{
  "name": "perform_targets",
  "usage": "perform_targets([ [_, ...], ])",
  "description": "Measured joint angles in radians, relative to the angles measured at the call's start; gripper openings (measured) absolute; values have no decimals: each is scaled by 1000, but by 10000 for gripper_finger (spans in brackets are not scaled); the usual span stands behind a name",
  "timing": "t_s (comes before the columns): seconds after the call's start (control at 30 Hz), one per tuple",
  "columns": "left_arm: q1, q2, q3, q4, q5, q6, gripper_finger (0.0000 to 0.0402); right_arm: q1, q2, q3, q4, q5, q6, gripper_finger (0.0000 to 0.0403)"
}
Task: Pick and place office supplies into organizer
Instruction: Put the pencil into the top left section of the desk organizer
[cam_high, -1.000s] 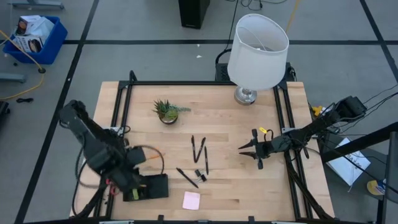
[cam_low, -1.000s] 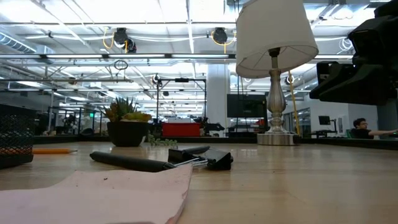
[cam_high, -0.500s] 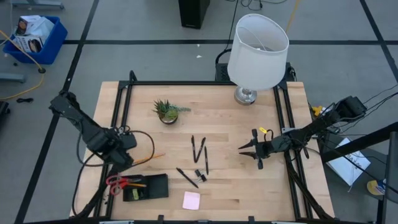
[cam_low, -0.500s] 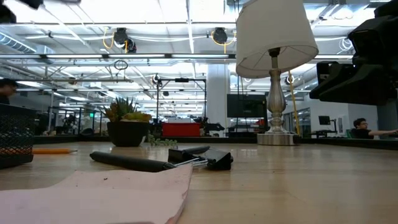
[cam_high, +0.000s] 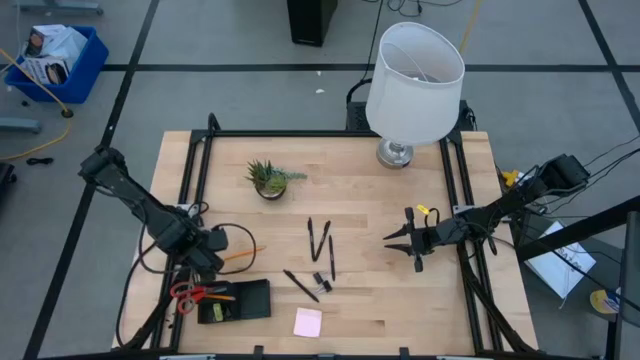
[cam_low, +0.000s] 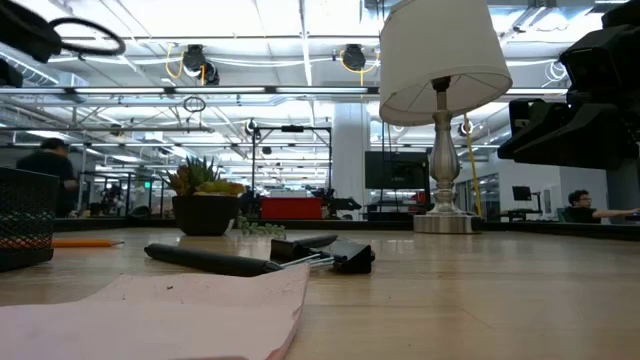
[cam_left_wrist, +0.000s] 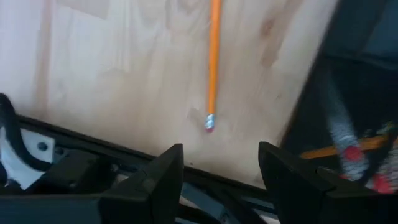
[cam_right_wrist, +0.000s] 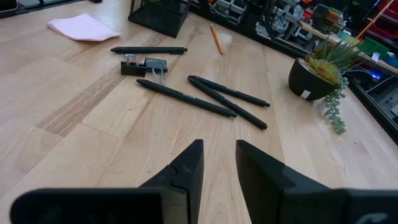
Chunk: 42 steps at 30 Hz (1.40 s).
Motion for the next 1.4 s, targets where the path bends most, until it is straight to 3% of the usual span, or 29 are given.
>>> perform_targets([
  [0.23, -20, -33, -72, 70, 30, -33, 214, 0, 0, 0, 0, 0, 0, 89],
  [0.37, -39, -70, -133, 263, 62, -47, 214, 0, 0, 0, 0, 0, 0, 89],
  [0.5, -62, -72, -167, 338, 63, -49, 214, 0, 0, 0, 0, 0, 0, 89],
  [1.07, -100, -128, -360, 378, 80, -93, 214, 0, 0, 0, 0, 0, 0, 89],
  [1.27, -100, -137, -367, 371, 61, -93, 214, 0, 0, 0, 0, 0, 0, 89],
  [1.4, -98, -137, -354, 367, 103, -108, 214, 0, 0, 0, 0, 0, 0, 89],
])
